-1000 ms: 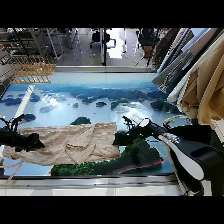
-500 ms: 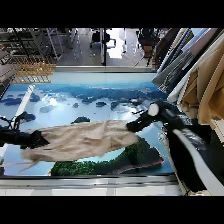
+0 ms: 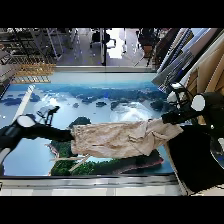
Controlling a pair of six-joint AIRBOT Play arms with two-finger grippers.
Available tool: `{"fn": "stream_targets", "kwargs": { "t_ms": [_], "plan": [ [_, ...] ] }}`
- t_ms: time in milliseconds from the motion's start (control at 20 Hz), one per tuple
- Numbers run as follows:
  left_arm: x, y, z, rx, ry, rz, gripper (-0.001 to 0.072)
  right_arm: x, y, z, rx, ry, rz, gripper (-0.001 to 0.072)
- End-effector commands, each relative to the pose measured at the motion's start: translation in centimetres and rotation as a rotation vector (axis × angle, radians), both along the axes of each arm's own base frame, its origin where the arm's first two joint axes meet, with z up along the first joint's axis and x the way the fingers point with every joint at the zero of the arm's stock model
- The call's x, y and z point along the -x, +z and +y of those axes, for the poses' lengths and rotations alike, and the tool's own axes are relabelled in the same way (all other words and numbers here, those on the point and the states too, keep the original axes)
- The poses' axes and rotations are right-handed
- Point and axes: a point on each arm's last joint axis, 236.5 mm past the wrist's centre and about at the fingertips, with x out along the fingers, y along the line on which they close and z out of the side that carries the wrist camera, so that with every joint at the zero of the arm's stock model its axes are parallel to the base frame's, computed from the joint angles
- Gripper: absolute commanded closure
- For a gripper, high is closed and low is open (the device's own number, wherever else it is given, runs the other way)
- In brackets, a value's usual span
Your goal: Fold the clothes and pants, and hang the long-sleeved shirts on hangers.
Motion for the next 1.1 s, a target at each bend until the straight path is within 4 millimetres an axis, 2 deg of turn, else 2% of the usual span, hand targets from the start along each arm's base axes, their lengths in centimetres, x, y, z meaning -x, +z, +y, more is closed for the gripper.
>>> {"fn": "stream_targets", "kwargs": {
  "t_ms": [0,100,150,200,250,350,400,500,550,600,650,700,750,800,850,900,950,1050],
  "plan": [
    [-1.4,-4.1,-2.7,-0.067,0.012,0.000,0.0697,-1.0,3.3,5.1,-0.080,0.073,-0.102,0.0700],
    [-1.3,-7.1,-1.8,-0.097,0.052,0.084,0.0697,-1.2,4.9,12.1,-0.198,0.167,-0.169,0.0700],
    [-1.1,-8.1,-1.3,-0.097,0.062,0.123,0.0696,-0.7,5.3,15.9,-0.259,0.219,-0.186,0.0700],
    [-0.8,-8.1,-0.7,-0.086,0.074,0.154,0.0697,-0.1,5.3,19.9,-0.306,0.280,-0.196,0.0700],
    [-0.6,-7.4,0.1,-0.068,0.083,0.182,0.0697,0.4,4.8,23.4,-0.337,0.327,-0.199,0.0700],
    [-0.5,-4.1,2.6,-0.032,0.111,0.189,0.0697,1.7,2.5,30.9,-0.393,0.425,-0.198,0.0700],
    [-0.4,-1.9,4.1,-0.015,0.131,0.175,0.0696,2.4,1.0,34.8,-0.427,0.476,-0.203,0.0700],
    [0.1,2.7,7.5,-0.001,0.198,0.102,0.0696,3.6,-2.4,41.5,-0.496,0.539,-0.202,0.0699],
    [0.3,4.7,9.4,-0.011,0.247,0.049,0.0697,4.1,-4.0,44.2,-0.527,0.556,-0.182,0.0698],
    [0.3,6.2,11.1,-0.028,0.297,-0.006,0.0697,4.6,-5.3,46.0,-0.531,0.585,-0.157,0.0694],
    [0.2,7.5,12.6,-0.043,0.346,-0.057,0.0696,4.8,-5.7,47.2,-0.530,0.632,-0.142,0.0565],
    [0.2,8.3,13.5,-0.049,0.377,-0.087,0.0697,4.6,-5.1,47.6,-0.515,0.677,-0.146,0.0398],
    [0.3,8.6,13.9,-0.052,0.387,-0.096,0.0696,3.3,-3.8,46.6,-0.478,0.695,-0.170,0.0328],
    [0.3,8.6,13.8,-0.051,0.386,-0.094,0.0697,1.4,-2.6,44.4,-0.425,0.677,-0.187,0.0322],
    [0.3,8.3,13.2,-0.048,0.367,-0.085,0.0696,-0.9,-1.7,41.2,-0.386,0.617,-0.183,0.0305],
    [0.2,7.9,12.3,-0.043,0.338,-0.073,0.0696,-2.9,-1.2,37.1,-0.375,0.518,-0.151,0.0305],
    [0.2,7.4,11.0,-0.037,0.302,-0.060,0.0697,-4.2,-1.2,33.1,-0.362,0.434,-0.095,0.0305],
    [-0.8,6.1,8.2,-0.035,0.231,-0.059,0.0696,-4.8,-1.9,25.9,-0.381,0.292,0.034,0.0305]
  ]
}}
